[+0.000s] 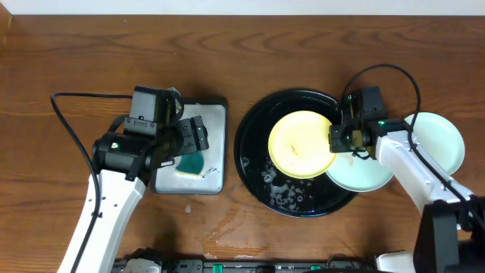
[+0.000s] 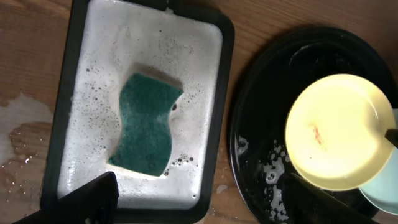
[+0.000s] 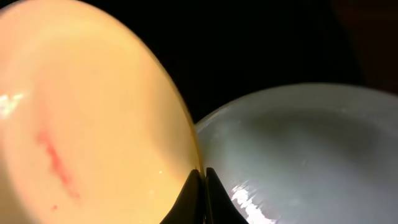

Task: Clean dirty plates on tray and stack at the side
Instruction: 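Move right gripper back and grip the yellow plate rim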

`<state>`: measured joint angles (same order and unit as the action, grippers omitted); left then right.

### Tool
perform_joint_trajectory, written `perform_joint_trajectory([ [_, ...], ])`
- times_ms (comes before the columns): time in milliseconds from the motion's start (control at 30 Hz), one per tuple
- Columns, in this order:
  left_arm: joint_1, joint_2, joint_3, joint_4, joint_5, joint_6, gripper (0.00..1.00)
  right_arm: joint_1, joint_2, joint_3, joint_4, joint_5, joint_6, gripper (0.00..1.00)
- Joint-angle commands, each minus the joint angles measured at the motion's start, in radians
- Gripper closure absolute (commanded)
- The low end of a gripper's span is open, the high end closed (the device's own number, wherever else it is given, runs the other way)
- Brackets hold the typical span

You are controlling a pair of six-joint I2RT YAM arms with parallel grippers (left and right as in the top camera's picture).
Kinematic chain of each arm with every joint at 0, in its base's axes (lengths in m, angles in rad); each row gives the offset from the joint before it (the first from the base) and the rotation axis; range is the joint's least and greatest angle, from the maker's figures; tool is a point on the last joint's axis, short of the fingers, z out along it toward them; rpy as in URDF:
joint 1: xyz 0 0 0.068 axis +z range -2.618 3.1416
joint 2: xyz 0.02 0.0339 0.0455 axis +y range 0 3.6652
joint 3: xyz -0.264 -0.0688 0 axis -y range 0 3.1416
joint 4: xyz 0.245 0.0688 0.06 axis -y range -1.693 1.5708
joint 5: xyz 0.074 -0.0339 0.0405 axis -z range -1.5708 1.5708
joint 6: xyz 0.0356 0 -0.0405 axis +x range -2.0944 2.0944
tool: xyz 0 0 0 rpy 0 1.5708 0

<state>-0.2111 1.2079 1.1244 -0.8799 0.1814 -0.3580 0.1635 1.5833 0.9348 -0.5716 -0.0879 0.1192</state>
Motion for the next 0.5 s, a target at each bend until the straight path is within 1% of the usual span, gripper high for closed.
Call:
perform_joint_trajectory([
  [0, 0.003, 0.000, 0.022, -0.002, 0.002, 0.014, 0.16, 0.040, -0.054, -0.001, -0.039, -0.118, 0.136, 0.99],
  [167, 0.003, 0.000, 0.022, -0.002, 0.002, 0.014, 0.16, 0.113, -0.045, -0.020, -0.117, -0.125, 0.452, 0.99],
  [233, 0.003, 0.000, 0.023, -0.002, 0.002, 0.014, 0.15, 0.155, -0.042, -0.051, -0.097, -0.119, 0.588, 0.99],
  [300, 0.003, 0.000, 0.022, -0.002, 0.002, 0.014, 0.16, 0.194, -0.042, -0.084, -0.051, -0.077, 0.668, 0.99],
  [333, 0.003, 0.000, 0.022, -0.002, 0.002, 0.014, 0.16, 0.211, -0.042, -0.093, -0.034, -0.046, 0.685, 0.95],
  [367, 0.003, 0.000, 0.023, -0.002, 0.002, 0.014, 0.15, 0.220, -0.042, -0.094, -0.033, -0.018, 0.688, 0.83],
  [400, 0.003, 0.000, 0.022, -0.002, 0.002, 0.014, 0.16, 0.226, -0.042, -0.092, -0.029, 0.015, 0.684, 0.75],
  [433, 0.003, 0.000, 0.022, -0.002, 0.002, 0.014, 0.16, 0.227, -0.044, -0.088, -0.023, 0.037, 0.655, 0.72],
  [467, 0.003, 0.000, 0.023, -0.002, 0.002, 0.014, 0.15, 0.226, -0.046, -0.082, -0.011, 0.046, 0.590, 0.67],
])
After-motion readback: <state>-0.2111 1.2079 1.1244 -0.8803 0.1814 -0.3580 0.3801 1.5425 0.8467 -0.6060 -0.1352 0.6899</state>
